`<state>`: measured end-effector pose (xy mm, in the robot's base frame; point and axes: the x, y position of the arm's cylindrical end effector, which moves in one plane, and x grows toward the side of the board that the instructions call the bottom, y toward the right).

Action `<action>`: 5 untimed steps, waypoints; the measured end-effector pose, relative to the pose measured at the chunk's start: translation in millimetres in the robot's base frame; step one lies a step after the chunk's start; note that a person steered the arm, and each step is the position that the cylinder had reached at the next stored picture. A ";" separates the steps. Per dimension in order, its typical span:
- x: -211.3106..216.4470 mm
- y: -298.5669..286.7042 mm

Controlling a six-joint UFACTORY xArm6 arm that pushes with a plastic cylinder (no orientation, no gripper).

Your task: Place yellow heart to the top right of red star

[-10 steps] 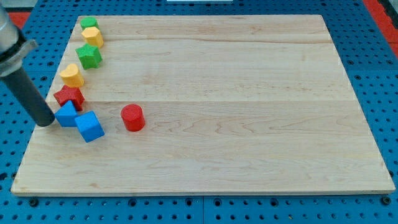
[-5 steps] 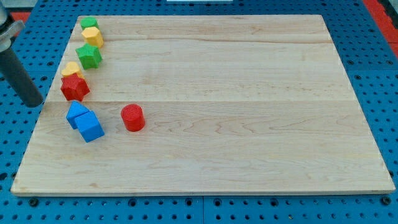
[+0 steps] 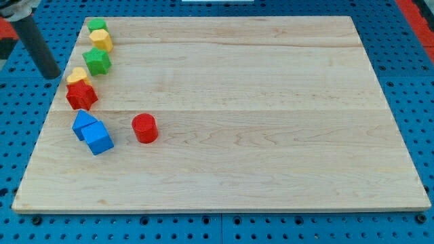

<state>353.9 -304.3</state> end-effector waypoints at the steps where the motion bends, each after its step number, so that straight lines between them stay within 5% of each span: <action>1: 8.7 14.6; 5: 35.5 59.1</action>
